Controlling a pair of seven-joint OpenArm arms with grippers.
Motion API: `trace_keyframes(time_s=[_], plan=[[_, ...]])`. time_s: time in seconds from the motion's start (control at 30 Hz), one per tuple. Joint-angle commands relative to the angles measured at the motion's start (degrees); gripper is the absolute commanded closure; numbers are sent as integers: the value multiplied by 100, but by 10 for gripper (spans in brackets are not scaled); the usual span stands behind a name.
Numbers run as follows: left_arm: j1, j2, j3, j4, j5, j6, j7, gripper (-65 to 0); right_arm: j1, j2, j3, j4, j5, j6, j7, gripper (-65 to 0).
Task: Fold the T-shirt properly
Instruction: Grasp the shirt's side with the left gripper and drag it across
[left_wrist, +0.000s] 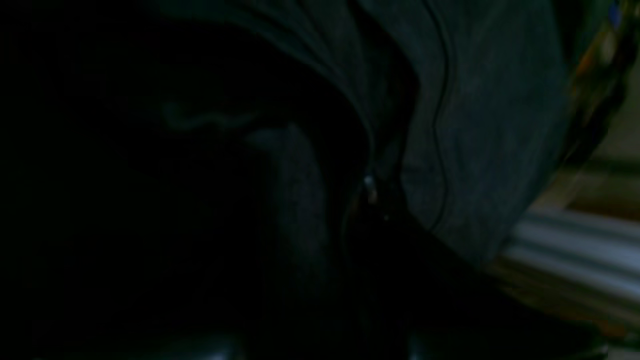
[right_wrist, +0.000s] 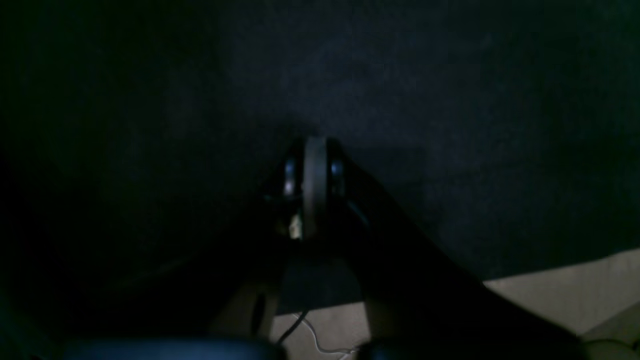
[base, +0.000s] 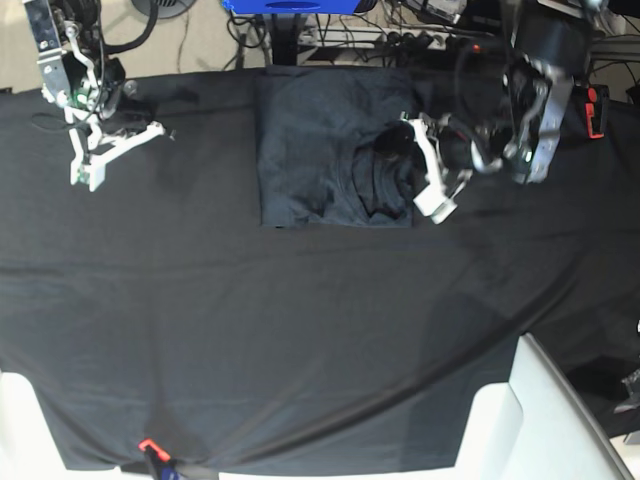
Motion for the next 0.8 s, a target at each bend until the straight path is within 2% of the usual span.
trace_keyframes(time_s=[0.0,0.13,0.27,0.4,0.57,0.77], plan=[[-104,-37,162,34,416,53,123,0,20,39,24,69,-7,9,81,-9],[-421,104,909,34,1832,53,123,0,11,30,24,69,-7,9,81,-9],[-719,183,1691,34,2869,53,123,0,-6,30,24,69,-7,9,81,-9],[-1018,191,2245,43,3414,53,105,0,-6,30,24,69,-7,9,81,-9],[-1194,191,2746,43,4100,53,-220,0,2,39,24,69,-7,9,81,-9],[-1159,358,2896,69,5251,53,-1082,0,38,21,235,60,-7,-26,81,-9]])
